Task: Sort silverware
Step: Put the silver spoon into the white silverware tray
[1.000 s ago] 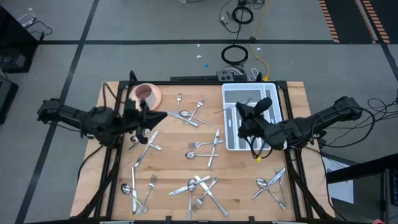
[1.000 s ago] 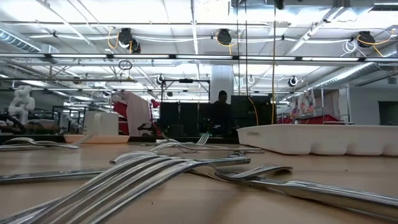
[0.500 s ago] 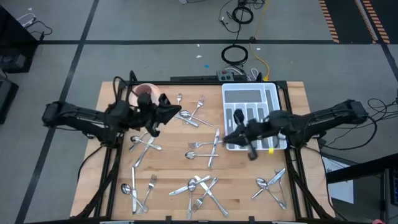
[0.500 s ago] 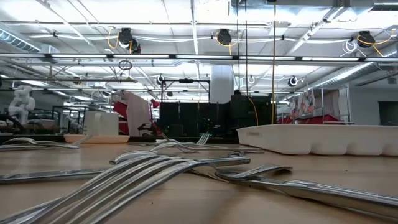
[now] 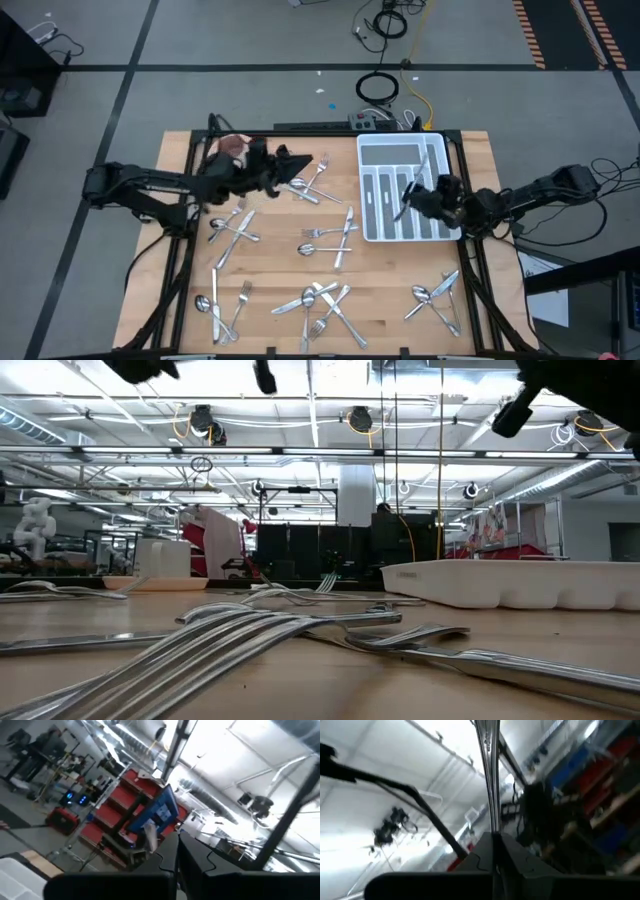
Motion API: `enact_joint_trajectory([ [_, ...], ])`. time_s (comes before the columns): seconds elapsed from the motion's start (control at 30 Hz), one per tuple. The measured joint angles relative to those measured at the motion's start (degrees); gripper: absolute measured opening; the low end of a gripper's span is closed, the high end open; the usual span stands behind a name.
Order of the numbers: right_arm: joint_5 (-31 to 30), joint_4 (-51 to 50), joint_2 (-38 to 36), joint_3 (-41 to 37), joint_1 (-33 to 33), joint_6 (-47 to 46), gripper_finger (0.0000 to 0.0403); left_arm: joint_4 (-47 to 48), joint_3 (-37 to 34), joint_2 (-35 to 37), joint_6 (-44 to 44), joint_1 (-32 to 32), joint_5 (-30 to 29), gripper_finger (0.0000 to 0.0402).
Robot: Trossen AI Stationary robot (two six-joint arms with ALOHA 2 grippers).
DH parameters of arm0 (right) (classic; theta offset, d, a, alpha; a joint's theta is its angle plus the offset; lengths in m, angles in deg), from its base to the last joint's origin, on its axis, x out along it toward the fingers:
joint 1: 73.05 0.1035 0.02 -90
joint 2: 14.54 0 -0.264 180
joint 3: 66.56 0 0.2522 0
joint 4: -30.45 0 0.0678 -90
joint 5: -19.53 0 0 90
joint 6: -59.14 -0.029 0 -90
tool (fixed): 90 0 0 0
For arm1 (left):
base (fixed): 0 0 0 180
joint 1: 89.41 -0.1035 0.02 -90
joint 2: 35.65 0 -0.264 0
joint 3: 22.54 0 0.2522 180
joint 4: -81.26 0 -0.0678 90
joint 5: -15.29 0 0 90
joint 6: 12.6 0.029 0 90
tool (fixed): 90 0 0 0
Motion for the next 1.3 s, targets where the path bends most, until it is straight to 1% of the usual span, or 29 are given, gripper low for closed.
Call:
enact_joint_trajectory([
  [0.07,2.4,-10.1,0.6,2.1,0.0,-3.6,0.0000,0.1,1.8,-3.6,-3.8,-2.0,3.5,0.0017],
  [0.13,5.2,-19.7,2.0,4.7,0.0,-6.5,0.0000,0.3,3.9,-7.6,-5.8,-3.8,8.1,0.0017],
  [0.17,6.9,-22.4,2.7,6.0,0.0,-6.9,0.0000,0.4,5.2,-9.7,-6.6,-4.4,10.4,0.0017],
  [0.2,8.7,-23.2,3.2,7.3,-0.2,-6.9,0.0000,0.2,6.6,-11.8,-6.9,-4.9,12.3,0.0017],
  [0.27,11.3,-21.6,4.3,9.9,-0.6,-5.1,0.0000,0.2,9.3,-15.5,-6.9,-5.7,17.0,0.0017],
  [0.33,12.0,-21.7,4.6,11.3,-1.0,-2.7,0.0000,0.1,11.5,-18.8,-6.9,-6.1,21.7,0.0017],
  [0.4,12.0,-21.8,4.7,12.2,-1.4,-0.6,0.0000,-0.3,12.9,-20.8,-6.9,-6.1,24.8,0.0019],
  [0.5,11.9,-21.7,4.6,12.5,-1.9,0.5,0.0000,-0.5,14.1,-21.8,-2.7,-5.8,25.6,0.0026],
  [0.6,11.4,-24.1,5.0,12.4,-2.7,0.8,0.0000,-0.8,14.6,-21.8,2.2,-5.8,25.5,0.0038],
  [0.67,11.1,-24.0,5.3,12.4,-3.3,1.3,0.0000,-0.7,14.7,-21.8,2.3,-6.0,25.4,0.0049],
  [0.73,10.8,-25.2,5.3,12.5,-3.7,4.0,0.0000,-0.3,14.7,-21.8,2.1,-6.1,25.3,0.0058],
  [0.8,7.0,-31.9,4.8,12.4,-4.4,5.3,0.0000,-0.3,14.7,-21.8,0.5,-6.1,25.4,0.0063],
  [0.87,2.2,-40.5,4.4,11.8,-5.7,2.9,0.0000,-0.2,14.7,-21.8,-2.6,-6.2,26.5,0.0064],
  [0.93,-3.0,-52.1,3.4,11.5,-7.0,-3.7,0.0000,-0.1,14.7,-21.8,-5.2,-6.6,28.8,0.0065],
  [1.0,-6.8,-64.5,2.5,11.5,-7.9,-14.2,0.0000,0.1,14.7,-21.8,-8.2,-7.2,30.8,0.0065],
  [1.07,-8.6,-72.6,1.9,11.4,-8.0,-22.5,0.0000,0.3,14.7,-21.8,-10.8,-8.0,31.9,0.0065],
  [1.17,-9.6,-79.7,1.3,13.6,-7.5,-26.0,0.0000,1.9,14.7,-20.9,-12.9,-9.0,32.8,0.0065],
  [1.23,-10.6,-86.9,1.3,17.5,-7.4,-27.0,0.0000,4.0,14.7,-19.6,-12.6,-9.6,32.8,0.0065],
  [1.3,-11.5,-99.6,1.7,23.7,-7.6,-28.0,0.0000,7.5,14.7,-18.1,-12.4,-10.3,32.8,0.0065],
])
